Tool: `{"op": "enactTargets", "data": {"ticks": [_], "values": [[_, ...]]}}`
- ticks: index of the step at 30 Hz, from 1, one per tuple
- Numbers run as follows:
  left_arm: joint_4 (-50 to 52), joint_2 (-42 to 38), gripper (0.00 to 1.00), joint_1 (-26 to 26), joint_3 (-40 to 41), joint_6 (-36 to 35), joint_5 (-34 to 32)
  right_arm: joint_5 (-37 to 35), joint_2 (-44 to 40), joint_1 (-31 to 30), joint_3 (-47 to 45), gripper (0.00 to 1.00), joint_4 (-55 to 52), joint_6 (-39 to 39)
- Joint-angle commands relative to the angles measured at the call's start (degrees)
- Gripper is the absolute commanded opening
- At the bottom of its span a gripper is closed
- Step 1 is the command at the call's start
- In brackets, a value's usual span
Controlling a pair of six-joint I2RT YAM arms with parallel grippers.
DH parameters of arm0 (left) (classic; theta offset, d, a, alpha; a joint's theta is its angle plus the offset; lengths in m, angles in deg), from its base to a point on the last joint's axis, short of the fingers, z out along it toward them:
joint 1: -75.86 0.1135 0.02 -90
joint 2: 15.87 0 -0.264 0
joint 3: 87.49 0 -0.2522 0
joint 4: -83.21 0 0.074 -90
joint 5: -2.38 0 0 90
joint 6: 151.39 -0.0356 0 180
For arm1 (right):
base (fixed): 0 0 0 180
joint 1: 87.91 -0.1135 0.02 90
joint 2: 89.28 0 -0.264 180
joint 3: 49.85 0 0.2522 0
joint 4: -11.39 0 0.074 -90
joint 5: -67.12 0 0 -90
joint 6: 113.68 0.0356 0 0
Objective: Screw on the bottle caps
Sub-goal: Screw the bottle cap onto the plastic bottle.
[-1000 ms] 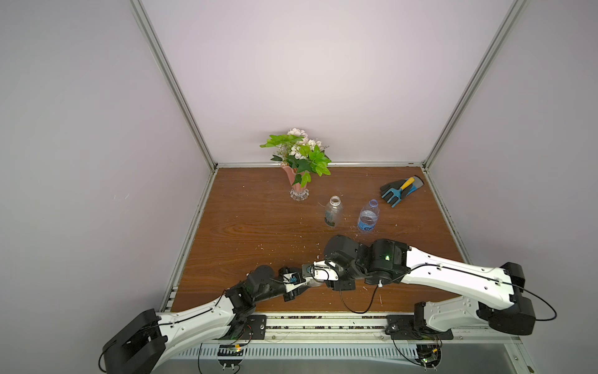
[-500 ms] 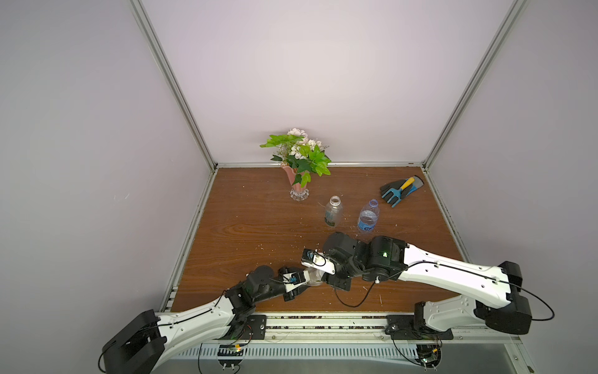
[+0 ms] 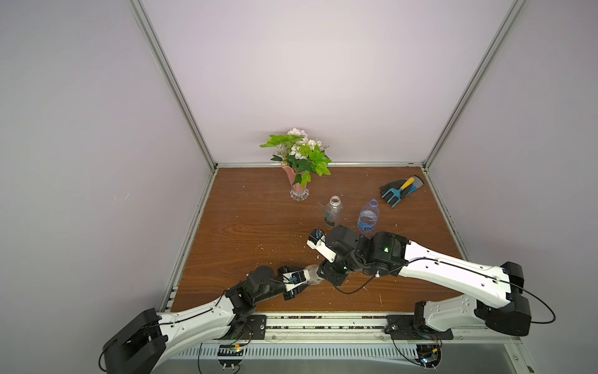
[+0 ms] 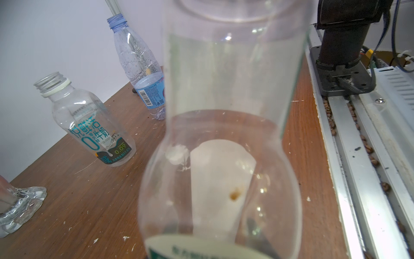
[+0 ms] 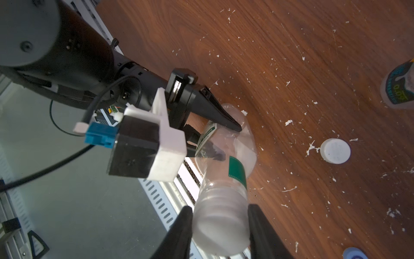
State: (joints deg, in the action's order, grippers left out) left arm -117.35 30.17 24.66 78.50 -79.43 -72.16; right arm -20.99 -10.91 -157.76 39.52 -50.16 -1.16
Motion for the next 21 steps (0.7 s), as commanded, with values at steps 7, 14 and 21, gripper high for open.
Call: {"op": "enactTargets", "data": {"ticks": [7, 14, 21], "values": [[-10.15, -0.54, 0.44, 0.48, -2.39, 0.47, 1.76, -5.89, -5.31, -0.13, 3.11, 0.62, 0.08, -8.85], [-9.18, 0.54, 0.45, 0.47, -2.84, 0.04, 5.45, -0.88, -17.57, -0.25, -4.6, 0.88, 6.34, -41.75], [-8.23, 2.55, 0.45, 0.48, -4.15, 0.33, 8.31, 3.58, -17.87, -0.28, -5.59, 0.81, 2.67, -64.05]]}}
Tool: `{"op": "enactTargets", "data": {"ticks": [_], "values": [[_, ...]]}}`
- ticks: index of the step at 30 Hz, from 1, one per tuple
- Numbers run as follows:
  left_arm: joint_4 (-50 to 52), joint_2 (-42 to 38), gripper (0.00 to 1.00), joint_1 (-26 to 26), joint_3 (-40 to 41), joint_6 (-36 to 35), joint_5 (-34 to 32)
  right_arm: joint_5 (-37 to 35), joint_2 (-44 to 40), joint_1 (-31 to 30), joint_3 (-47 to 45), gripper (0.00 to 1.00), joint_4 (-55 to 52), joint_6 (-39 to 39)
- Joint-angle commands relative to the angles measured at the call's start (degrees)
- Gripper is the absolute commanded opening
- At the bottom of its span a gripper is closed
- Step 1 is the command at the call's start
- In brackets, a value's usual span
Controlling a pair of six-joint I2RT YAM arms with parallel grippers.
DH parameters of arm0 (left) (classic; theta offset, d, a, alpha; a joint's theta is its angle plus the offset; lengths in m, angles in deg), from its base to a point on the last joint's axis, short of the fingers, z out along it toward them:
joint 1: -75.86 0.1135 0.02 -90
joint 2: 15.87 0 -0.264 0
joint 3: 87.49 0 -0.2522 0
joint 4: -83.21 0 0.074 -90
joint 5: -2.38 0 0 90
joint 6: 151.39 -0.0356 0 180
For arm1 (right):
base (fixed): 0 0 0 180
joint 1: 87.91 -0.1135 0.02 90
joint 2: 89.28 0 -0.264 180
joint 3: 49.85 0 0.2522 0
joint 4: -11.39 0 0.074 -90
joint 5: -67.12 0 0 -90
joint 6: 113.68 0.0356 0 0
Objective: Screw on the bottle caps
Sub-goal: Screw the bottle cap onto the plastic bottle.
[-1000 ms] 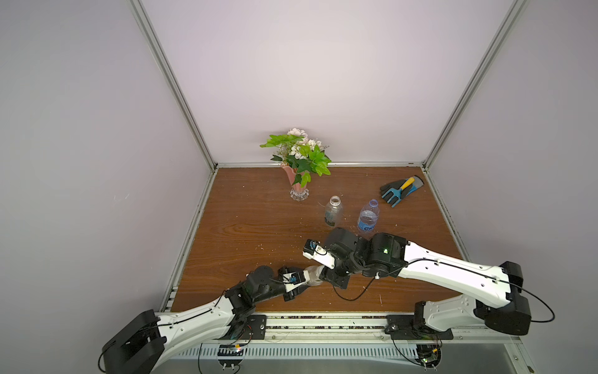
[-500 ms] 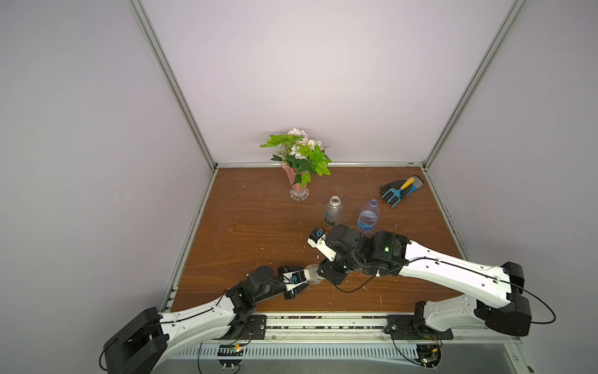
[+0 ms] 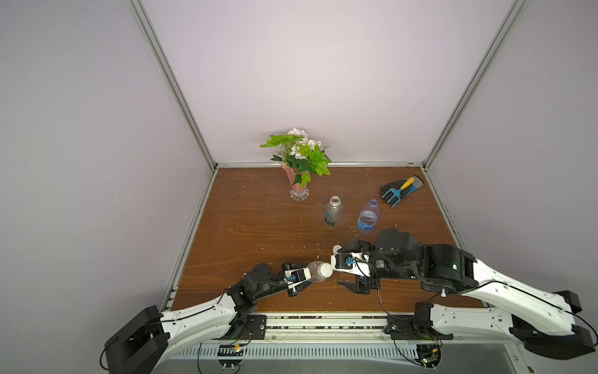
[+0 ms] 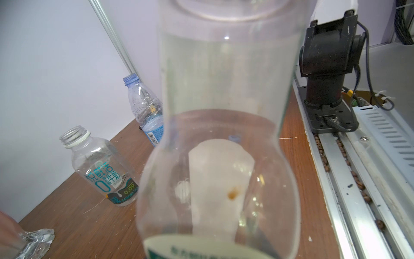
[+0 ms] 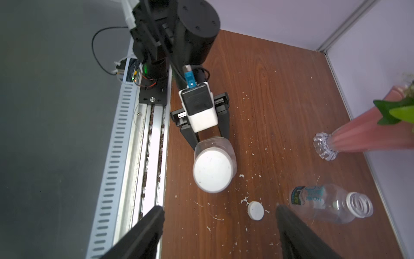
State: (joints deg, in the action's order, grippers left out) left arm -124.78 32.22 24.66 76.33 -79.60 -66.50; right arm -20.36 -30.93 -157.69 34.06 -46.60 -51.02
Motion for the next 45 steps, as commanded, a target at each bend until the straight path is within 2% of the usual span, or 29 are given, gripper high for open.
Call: {"op": "enactTargets", "data": {"ticks": [1, 6, 11, 26, 30, 32, 37, 45], "values": [[-0.84, 0.63, 0.45, 0.49, -2.06, 0.45, 2.76, 3.01, 2.89, -0.28, 0.19, 0.8, -1.22, -15.46], [-0.76, 0.95, 0.45, 0.47, -2.07, 0.13, 3.03, 3.64, 7.95, -0.28, 3.64, 0.76, -2.39, -17.95], [-0.4, 0.78, 0.45, 0.47, -2.07, -0.19, 3.12, 2.92, 10.27, -0.27, 5.26, 0.66, -2.56, -18.28], [-0.28, 1.2, 0.46, 0.45, -2.0, -0.33, 2.83, 2.64, 9.77, -0.33, 4.7, 0.47, -0.29, -16.32], [-0.33, 1.3, 0.46, 0.49, -2.03, -0.11, 2.87, 2.15, 9.34, -0.34, 3.54, 0.35, 1.02, -15.77], [-0.32, 1.3, 0.46, 0.46, -2.05, -0.15, 2.72, 1.72, 9.07, -0.37, 2.81, 0.25, 1.99, -14.96], [-0.39, 0.88, 0.46, 0.49, -1.89, -0.03, 2.11, -1.42, 8.67, -0.71, 0.77, 0.02, 5.14, -9.4], [-1.12, 0.97, 0.46, 0.46, -1.69, 0.11, 0.82, -10.66, 9.72, -1.15, -1.26, 0.0, 11.04, 8.7]]}}
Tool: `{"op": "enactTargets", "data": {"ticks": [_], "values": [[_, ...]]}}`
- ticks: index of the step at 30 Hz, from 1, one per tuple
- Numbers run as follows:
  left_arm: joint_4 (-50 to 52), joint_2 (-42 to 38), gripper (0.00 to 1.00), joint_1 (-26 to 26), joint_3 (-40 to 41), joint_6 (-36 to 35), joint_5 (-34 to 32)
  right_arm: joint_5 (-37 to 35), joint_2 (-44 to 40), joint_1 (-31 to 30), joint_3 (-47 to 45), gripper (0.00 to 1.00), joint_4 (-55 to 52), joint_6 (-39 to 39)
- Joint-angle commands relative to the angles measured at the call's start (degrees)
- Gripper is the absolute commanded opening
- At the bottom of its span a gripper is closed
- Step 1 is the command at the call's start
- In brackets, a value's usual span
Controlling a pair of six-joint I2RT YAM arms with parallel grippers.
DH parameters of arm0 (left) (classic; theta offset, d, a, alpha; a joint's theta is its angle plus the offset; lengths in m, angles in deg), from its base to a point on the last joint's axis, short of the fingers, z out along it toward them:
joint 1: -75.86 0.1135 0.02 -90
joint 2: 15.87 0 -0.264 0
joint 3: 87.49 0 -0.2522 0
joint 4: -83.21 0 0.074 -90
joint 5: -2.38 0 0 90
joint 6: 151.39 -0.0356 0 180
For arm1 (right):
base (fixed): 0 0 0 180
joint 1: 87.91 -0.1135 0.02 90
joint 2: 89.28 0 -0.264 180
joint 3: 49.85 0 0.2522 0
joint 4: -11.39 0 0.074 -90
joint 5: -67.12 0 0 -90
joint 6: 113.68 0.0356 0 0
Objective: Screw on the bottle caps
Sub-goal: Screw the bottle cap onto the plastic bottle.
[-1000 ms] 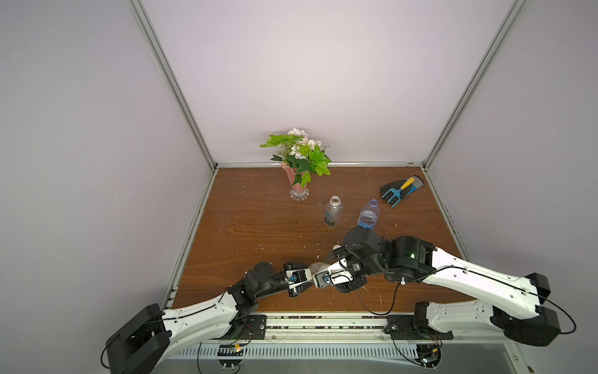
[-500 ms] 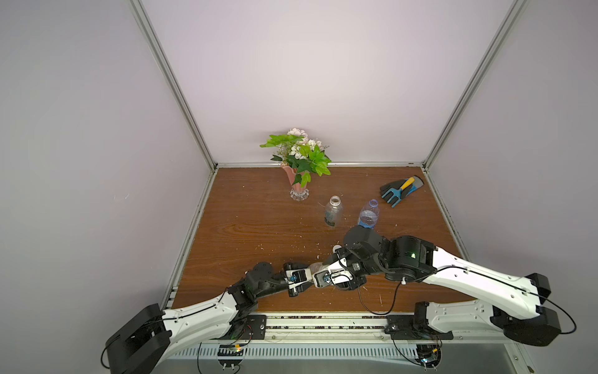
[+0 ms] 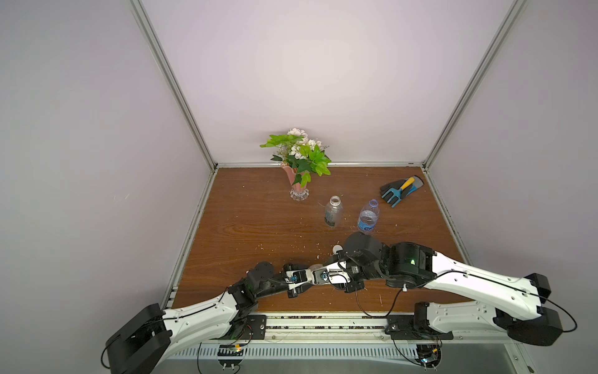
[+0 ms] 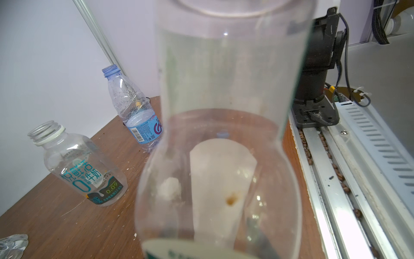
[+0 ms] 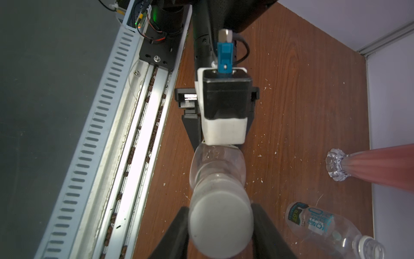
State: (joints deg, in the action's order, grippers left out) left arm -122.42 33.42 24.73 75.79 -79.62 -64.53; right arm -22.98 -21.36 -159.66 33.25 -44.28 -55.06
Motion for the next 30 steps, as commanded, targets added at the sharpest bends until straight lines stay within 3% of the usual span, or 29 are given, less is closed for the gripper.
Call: {"op": "enactTargets", "data": {"ticks": [1, 13, 22, 26, 30], "values": [[-3.55, -0.1, 0.46, 0.41, -1.11, 0.21, -1.35, -8.2, -0.2, 0.82, -1.07, 0.0, 9.55, 14.74], [-4.45, -0.16, 0.46, 0.42, -1.08, 0.83, -2.58, -13.83, -2.24, 0.39, -5.61, 0.0, 14.01, 36.42], [-4.83, 0.32, 0.45, 0.41, -1.27, 1.17, -2.84, -13.93, -0.23, -0.54, -5.36, 0.0, 14.17, 39.86], [-5.81, -0.24, 0.45, 0.41, -0.73, 1.83, -3.79, -14.43, -3.49, -0.5, -5.59, 0.36, 15.95, 39.23], [-7.73, -1.09, 0.45, 0.4, 0.38, 2.63, -5.72, -13.88, -10.1, -0.5, -9.41, 0.7, 23.08, 43.65]]}}
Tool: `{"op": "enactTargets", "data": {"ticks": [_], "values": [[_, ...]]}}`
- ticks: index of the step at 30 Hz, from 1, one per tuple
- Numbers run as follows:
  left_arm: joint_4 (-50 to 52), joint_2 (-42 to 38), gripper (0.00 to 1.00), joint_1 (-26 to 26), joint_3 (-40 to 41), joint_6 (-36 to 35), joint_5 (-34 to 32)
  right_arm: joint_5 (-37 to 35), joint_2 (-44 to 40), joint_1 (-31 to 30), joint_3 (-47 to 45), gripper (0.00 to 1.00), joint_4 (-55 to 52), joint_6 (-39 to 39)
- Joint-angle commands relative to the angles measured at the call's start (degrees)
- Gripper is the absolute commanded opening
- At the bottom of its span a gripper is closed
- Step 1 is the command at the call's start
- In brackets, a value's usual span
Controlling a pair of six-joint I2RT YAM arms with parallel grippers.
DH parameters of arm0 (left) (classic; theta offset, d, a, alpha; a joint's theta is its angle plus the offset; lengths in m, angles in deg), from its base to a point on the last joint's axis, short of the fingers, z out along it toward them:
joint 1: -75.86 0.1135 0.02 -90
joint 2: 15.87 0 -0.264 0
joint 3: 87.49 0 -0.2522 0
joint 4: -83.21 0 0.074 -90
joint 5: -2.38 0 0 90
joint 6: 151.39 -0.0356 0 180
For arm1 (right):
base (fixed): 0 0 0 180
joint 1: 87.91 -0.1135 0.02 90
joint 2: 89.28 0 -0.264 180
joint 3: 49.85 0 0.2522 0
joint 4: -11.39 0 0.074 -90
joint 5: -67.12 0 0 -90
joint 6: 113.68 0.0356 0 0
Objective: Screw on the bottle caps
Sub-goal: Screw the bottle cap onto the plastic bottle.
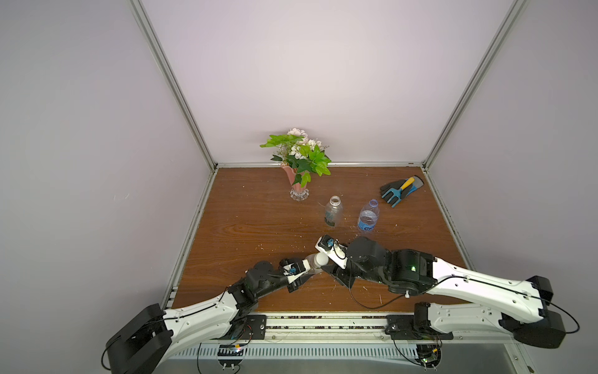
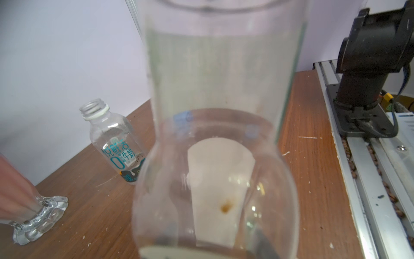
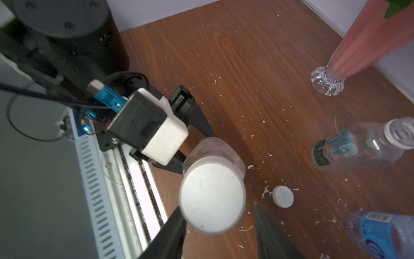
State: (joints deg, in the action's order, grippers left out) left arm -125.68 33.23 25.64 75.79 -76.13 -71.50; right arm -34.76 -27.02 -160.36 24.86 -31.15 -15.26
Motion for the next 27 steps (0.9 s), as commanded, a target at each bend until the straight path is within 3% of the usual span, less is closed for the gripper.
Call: {"op": "enactTargets", "data": {"ticks": [1, 6, 15, 21, 27], "values": [[-4.95, -0.99, 0.45, -0.5, 0.65, -0.76, 0.67, -2.14, -5.82, 0.19, -2.7, 0.76, 12.64, 5.53], [-5.44, -0.93, 0.46, -0.58, 0.37, -0.65, -0.95, -2.54, -8.48, -0.54, -11.09, 0.86, 26.63, 11.25], [-6.37, -0.93, 0.46, -0.5, 0.06, 1.12, -2.28, -12.09, -5.5, -5.95, -13.9, 0.83, 31.95, 11.94], [-6.83, -0.63, 0.46, -0.5, -0.43, 1.93, -2.36, -17.72, -4.54, -7.69, -15.65, 0.71, 33.77, 12.84], [-8.57, 0.0, 0.49, -0.52, -0.47, 3.48, -1.42, -20.24, -2.79, -7.84, -16.59, 0.5, 35.69, 13.0]]}}
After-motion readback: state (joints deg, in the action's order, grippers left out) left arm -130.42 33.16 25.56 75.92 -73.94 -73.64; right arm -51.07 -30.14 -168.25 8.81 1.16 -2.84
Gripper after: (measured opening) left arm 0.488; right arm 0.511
